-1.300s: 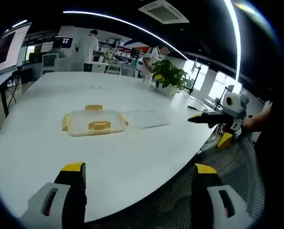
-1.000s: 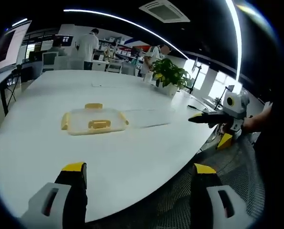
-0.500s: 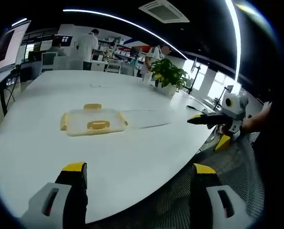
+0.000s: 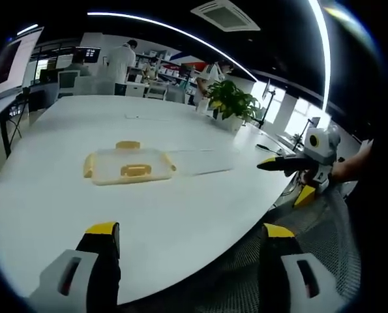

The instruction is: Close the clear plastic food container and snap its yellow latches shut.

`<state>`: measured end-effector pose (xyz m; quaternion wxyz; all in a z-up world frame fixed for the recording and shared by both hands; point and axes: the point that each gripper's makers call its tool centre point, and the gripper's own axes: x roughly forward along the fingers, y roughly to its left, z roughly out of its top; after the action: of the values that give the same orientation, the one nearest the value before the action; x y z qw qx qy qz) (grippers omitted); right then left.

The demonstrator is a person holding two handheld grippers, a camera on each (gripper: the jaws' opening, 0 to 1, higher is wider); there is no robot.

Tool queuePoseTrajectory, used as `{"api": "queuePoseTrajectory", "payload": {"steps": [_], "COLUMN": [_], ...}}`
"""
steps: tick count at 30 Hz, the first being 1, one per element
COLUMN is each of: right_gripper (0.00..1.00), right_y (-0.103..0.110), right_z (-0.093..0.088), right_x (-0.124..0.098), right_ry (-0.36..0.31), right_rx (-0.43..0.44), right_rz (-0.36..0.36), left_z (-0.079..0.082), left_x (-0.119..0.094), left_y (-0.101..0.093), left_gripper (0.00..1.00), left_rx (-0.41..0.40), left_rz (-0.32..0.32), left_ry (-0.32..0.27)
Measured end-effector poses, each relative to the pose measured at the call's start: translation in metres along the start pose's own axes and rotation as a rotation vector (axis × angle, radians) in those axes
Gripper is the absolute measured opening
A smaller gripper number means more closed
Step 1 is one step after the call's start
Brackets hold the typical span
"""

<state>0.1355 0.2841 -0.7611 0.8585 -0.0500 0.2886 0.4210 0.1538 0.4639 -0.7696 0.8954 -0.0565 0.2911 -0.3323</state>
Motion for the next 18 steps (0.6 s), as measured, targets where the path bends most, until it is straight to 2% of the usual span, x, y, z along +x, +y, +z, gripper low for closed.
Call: {"api": "queuePoseTrajectory", "payload": {"steps": [8,11,18], "right_gripper": [0.93,0.93,0.92], "right_y": [-0.0013,0.0001,0.0002], "right_z": [0.0021,0.0013,0.0013], "right_x": [0.0015,0.0005,0.0002], "right_ry": [0.002,0.002,-0.001], "right_rx": [-0.002,-0.008,-0.008], "right_rz": [0.005,0.007,0.006], "left_z": [0.0037,-0.0005,-0.0013], "left_x": [0.0020,0.0025,0.0025], "left_y": [0.0029,-0.0024,-0.0015], "left_gripper": [0.86,0.85,0.84], "left_rx": [-0.005,0.004,0.004], "left_rz": [0.001,-0.014,-0.011], "left_ry": [-0.008,0.011,0.011]}}
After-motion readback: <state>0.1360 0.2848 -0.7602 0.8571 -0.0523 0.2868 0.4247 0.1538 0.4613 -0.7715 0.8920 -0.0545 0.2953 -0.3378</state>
